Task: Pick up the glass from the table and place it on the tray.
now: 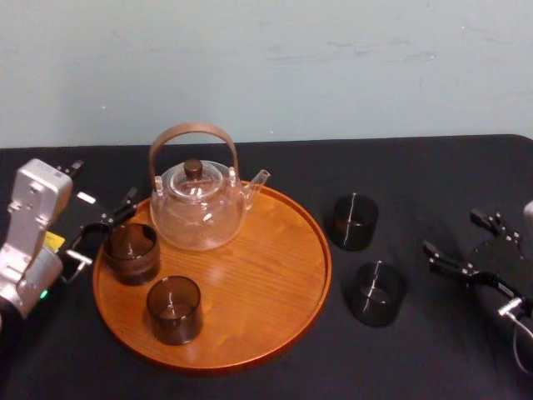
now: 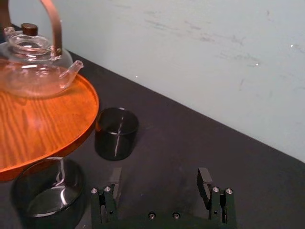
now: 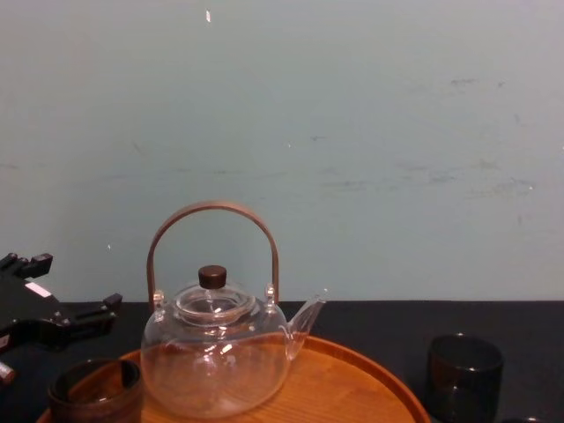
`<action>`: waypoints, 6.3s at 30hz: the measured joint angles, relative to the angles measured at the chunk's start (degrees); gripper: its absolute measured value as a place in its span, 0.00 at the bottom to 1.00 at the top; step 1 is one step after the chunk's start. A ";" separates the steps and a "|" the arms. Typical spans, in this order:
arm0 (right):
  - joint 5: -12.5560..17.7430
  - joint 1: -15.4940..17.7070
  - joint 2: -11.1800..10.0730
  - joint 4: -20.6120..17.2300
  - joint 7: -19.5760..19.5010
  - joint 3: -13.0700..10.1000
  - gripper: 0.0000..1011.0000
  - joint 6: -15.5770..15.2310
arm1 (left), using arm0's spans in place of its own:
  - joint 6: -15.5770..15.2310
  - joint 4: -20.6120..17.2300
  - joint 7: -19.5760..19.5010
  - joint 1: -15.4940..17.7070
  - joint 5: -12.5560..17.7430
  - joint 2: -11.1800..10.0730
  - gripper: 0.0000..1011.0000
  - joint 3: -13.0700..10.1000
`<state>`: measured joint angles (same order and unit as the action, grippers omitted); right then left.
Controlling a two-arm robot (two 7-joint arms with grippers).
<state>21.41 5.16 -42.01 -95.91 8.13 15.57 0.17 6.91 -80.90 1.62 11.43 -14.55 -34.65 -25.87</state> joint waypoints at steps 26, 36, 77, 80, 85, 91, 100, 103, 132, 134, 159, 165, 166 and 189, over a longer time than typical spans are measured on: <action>-1.14 4.19 -2.52 -3.02 9.16 -1.33 0.99 -3.49 | 0.00 0.00 0.00 0.00 0.00 0.00 0.99 0.00; -1.92 4.45 -2.42 -3.39 13.46 -0.97 0.99 -3.77 | 0.00 0.00 0.00 0.00 0.00 0.00 0.99 0.00; -2.65 0.27 3.13 -0.63 18.95 0.23 0.99 -9.10 | 0.00 0.00 0.00 0.00 0.00 0.00 0.99 0.00; -2.65 -0.17 3.32 -0.22 18.94 0.45 0.99 -9.39 | 0.00 0.00 0.00 0.00 0.00 0.00 0.99 0.00; -2.65 -1.21 3.65 0.49 19.22 1.03 0.99 -9.78 | 0.00 0.00 0.00 0.00 0.00 0.00 0.99 0.00; -2.73 -3.01 4.26 1.73 19.65 2.12 0.99 -10.47 | 0.00 0.00 0.00 0.00 0.00 0.00 0.99 0.00; -3.11 -5.14 4.77 3.15 20.17 3.56 0.99 -11.17 | 0.00 0.00 0.00 0.00 0.00 0.00 0.99 0.00; -3.15 -5.65 4.85 3.51 20.30 3.87 0.99 -11.38 | 0.00 0.00 0.00 0.00 0.00 0.00 0.99 0.00; -3.48 -6.63 5.04 4.20 20.16 4.45 0.89 -11.67 | 0.00 0.00 0.00 0.00 0.00 0.00 0.99 0.00; -3.46 -6.62 5.03 4.19 20.16 4.44 0.89 -11.66 | 0.00 0.00 0.00 0.00 0.00 0.00 0.99 0.00; -2.27 -6.52 4.55 3.40 20.27 3.26 0.89 -9.75 | 0.00 0.00 0.00 0.00 0.00 0.00 0.99 0.00; -2.16 -7.15 4.00 2.59 20.69 2.76 0.89 -8.36 | 0.00 0.00 0.00 0.00 0.00 0.00 0.99 0.00; -2.16 -7.29 3.94 2.51 20.76 2.72 0.89 -8.21 | 0.00 0.00 0.00 0.00 0.00 0.00 0.99 0.00; -3.97 -16.88 7.01 6.69 25.72 9.12 0.89 -5.75 | 0.00 0.00 0.00 0.00 0.00 0.00 0.99 0.00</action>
<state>17.43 -11.73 -34.99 -89.22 33.85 24.70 -5.58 6.91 -80.90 1.62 11.43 -14.55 -34.64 -25.86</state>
